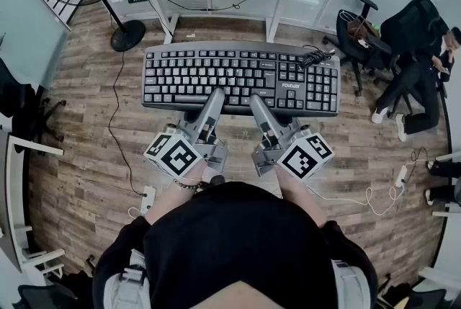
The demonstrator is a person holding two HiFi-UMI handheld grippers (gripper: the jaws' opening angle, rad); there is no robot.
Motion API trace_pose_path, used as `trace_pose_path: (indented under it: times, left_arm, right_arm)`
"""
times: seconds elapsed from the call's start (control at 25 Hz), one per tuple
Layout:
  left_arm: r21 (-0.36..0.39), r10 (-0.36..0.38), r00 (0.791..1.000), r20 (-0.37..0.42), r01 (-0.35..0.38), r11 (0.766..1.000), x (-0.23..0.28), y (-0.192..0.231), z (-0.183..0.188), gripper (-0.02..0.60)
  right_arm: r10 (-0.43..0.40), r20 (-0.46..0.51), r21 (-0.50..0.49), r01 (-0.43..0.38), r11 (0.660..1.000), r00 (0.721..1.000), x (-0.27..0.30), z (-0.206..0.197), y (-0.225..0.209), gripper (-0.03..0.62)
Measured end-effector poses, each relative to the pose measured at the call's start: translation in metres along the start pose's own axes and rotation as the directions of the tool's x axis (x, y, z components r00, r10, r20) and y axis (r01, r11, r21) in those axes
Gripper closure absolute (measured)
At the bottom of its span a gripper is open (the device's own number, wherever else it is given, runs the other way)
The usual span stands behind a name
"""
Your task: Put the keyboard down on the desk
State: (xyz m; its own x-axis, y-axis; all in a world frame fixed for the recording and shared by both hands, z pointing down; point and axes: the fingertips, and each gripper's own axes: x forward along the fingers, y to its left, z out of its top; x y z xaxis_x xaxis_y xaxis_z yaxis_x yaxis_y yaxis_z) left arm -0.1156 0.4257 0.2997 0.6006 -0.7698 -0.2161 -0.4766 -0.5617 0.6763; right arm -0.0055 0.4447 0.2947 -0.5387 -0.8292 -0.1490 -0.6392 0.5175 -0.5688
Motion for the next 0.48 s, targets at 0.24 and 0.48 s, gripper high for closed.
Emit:
trace_pose_path:
  times: [0.24, 0.48]
  left_arm:
    - [0.004, 0.002, 1.000, 0.001, -0.002, 1.000, 0.0015, 0.0022, 0.0038, 0.399]
    - [0.003, 0.000, 1.000, 0.001, 0.000, 1.000, 0.0019, 0.0033, 0.0029, 0.399]
  right_arm:
    - [0.003, 0.001, 0.000, -0.003, 1.000, 1.000, 0.0048, 0.0008, 0.0006, 0.414]
    - [0.003, -0.001, 0.000, -0.003, 1.000, 1.000, 0.0048, 0.0004, -0.0005, 0.414]
